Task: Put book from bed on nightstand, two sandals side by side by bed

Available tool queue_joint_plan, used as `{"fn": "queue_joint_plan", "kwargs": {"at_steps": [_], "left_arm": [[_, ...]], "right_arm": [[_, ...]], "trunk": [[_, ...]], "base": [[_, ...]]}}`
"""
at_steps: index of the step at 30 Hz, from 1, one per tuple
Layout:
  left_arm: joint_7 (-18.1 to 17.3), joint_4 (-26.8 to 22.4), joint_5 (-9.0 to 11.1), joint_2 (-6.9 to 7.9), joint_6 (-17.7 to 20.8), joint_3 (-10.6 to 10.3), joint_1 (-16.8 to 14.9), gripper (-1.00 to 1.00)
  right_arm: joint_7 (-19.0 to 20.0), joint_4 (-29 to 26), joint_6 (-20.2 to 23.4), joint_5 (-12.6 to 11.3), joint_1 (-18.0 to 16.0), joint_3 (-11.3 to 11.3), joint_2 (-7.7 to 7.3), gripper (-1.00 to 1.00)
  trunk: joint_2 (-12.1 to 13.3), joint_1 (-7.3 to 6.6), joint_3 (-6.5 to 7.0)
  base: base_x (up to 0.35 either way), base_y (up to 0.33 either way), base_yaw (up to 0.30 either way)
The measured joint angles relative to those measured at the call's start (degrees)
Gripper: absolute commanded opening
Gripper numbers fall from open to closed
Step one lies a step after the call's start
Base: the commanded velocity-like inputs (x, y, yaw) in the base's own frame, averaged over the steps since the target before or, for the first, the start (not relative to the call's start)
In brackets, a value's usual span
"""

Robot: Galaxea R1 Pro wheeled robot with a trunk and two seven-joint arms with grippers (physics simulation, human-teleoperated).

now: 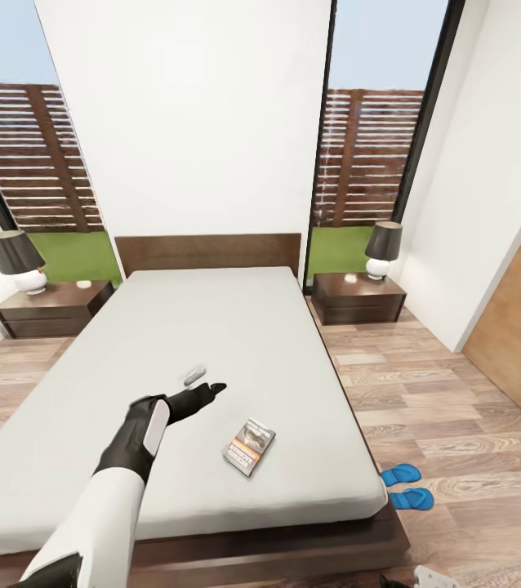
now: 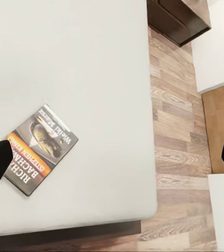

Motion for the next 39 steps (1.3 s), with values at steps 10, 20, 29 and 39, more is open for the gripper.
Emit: {"fn": "queue_joint_plan", "kwargs": {"at_steps": [10, 20, 29, 39], "left_arm": [[-0.05, 1.52, 0.24, -0.09, -0.09, -0.13, -0.03, 1.0], [-0.09, 1.41, 0.26, -0.02, -0.13, -0.12, -0.03, 1.0], [-0.11, 1.52, 0.34, -0.06, -0.09, -0.12, -0.03, 1.0], [-1.33, 1.45, 0.35, -0.02, -0.09, 0.02, -0.03, 1.0]], "right_arm": [[-0.21, -0.03, 0.01, -0.02, 0.0, -0.02, 0.0, 1.0], [-0.31, -0.02, -0.01, 0.03, 0.0, -0.03, 0.0, 1.0], [-0.32, -0.02, 0.0, -0.08, -0.01, -0.03, 0.0, 1.0], [-0.32, -0.02, 0.0, 0.02, -0.01, -0.02, 0.0, 1.0]], "trunk": [[0.0, 0.0, -0.73], [0.0, 0.0, -1.62], [0.0, 0.0, -2.42], [0.0, 0.0, -3.32]], "base": [[0.0, 0.0, 0.0], [0.0, 0.0, 0.049], [0.0, 0.0, 0.07], [0.0, 0.0, 0.073]]}}
